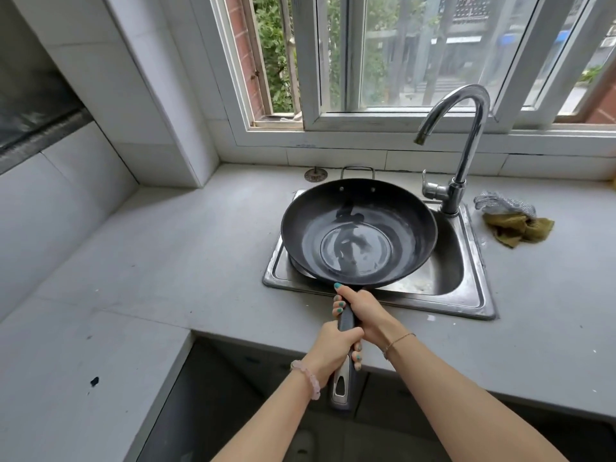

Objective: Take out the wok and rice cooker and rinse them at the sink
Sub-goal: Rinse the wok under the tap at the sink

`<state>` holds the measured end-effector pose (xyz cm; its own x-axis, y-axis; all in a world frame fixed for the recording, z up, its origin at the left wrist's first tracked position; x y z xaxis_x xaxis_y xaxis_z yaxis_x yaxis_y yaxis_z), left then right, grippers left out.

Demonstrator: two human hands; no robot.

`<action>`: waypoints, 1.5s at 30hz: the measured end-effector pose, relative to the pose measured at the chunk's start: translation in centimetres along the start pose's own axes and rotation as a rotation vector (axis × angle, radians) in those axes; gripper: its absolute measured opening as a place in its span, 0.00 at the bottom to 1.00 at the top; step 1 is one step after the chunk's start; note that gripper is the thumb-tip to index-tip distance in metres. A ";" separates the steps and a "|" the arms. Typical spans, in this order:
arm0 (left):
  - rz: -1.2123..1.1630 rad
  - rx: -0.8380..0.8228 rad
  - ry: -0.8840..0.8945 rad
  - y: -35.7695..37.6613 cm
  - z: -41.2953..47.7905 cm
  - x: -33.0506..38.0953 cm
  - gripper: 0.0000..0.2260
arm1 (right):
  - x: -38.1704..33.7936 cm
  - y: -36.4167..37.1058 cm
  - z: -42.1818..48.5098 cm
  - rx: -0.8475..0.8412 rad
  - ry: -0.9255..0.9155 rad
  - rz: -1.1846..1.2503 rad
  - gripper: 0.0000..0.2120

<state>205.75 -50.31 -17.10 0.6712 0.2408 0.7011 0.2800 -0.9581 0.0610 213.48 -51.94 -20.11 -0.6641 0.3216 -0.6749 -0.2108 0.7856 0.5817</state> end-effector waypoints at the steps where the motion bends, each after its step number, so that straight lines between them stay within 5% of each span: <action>1: 0.006 -0.002 0.000 0.1 0.2 0.1 0.08 | 0.0 -0.2 0.2 0.005 -0.001 -0.001 0.11; 21: -0.017 -0.161 -0.163 0.3 3.3 -1.0 0.04 | -0.2 -2.7 2.4 0.074 -0.037 -0.295 0.14; 27: -0.015 -0.320 -0.210 0.2 3.7 -0.8 0.05 | -1.4 -3.3 1.5 0.146 -0.072 -0.275 0.08; 34: -0.013 -0.359 -0.272 -0.3 4.7 -0.7 0.02 | -3.7 -5.5 0.2 0.242 -0.036 -0.604 0.13; 41: 0.007 -0.275 -0.244 -1.4 5.4 0.2 0.10 | -10.8 -7.2 -0.7 0.398 -0.341 -0.761 0.08; 45: 0.261 -0.169 -0.174 -2.6 5.8 1.9 0.10 | -13.9 -7.5 0.9 0.368 -0.427 -0.756 0.06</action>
<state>210.23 -46.42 -20.03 0.8162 -0.0068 0.5778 -0.0245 -0.9994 0.0229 224.93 -61.81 -15.52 -0.1090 -0.2328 -0.9664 -0.1896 0.9592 -0.2097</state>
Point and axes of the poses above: each hand's wrist, its own z-axis towards the middle knuckle, its own y-axis out of the palm, x = y × z, the point moved 7 cm from there along z, towards the middle knuckle, and after that the axes turned 12 degrees about -y, right-handed, at the moved point
